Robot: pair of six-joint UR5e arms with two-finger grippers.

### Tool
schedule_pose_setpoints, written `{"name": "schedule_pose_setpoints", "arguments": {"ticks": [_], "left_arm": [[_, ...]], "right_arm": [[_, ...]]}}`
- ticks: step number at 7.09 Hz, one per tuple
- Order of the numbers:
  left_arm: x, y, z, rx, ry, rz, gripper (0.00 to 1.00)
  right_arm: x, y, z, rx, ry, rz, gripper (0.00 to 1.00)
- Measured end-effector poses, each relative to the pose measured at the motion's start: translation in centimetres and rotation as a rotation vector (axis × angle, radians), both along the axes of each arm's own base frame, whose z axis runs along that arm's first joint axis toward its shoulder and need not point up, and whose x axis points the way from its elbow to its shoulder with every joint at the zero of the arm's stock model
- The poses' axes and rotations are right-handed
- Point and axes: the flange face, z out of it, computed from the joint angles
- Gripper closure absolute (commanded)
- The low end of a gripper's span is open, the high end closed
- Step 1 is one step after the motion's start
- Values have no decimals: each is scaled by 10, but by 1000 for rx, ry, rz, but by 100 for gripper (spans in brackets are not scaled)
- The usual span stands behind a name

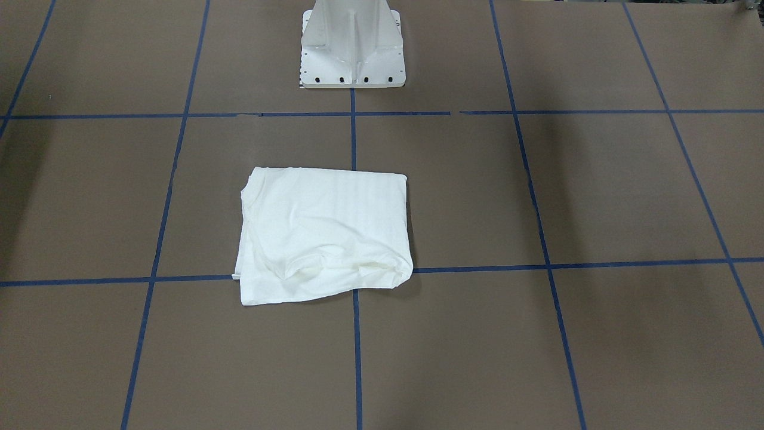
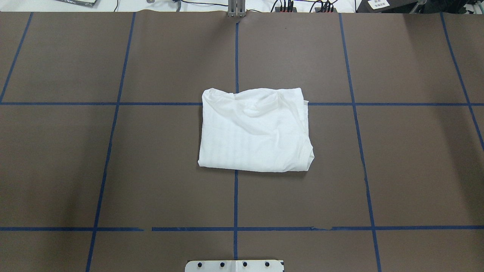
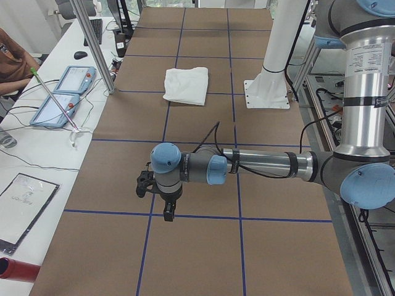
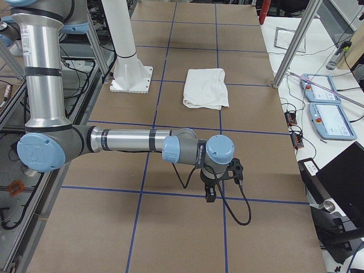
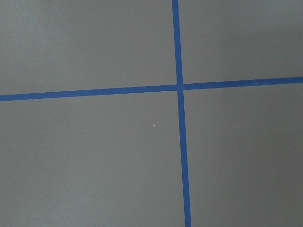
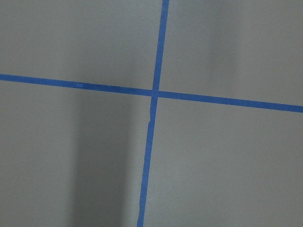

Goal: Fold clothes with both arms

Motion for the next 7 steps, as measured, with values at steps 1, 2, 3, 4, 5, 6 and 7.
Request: {"name": "schedule_pose_setpoints", "arguments": {"ticks": [1,2,3,4,5,6,7], "left_arm": [[0,0,0,0,0,0,1],[0,-1,-1,1,0,0,1],[0,-1,-1,1,0,0,1],[0,-1,-1,1,0,-1,1],[0,-2,-2,2,0,-1,1],[0,-2,-2,3,0,-1,1],[0,-3,-3,4,0,-1,1]], "right_arm": [[0,-1,-2,-4,0,7,0],[0,-3,-4,-9,1,17,0],[1,-4,-5,-13,9,22,0],[2,-5,-4,-19,24,28,0],[3,-4,-2,-35,37,41,0],[4,-3,1,-57,50,58,0],[4,-1,5,-73,58,67,0]]}}
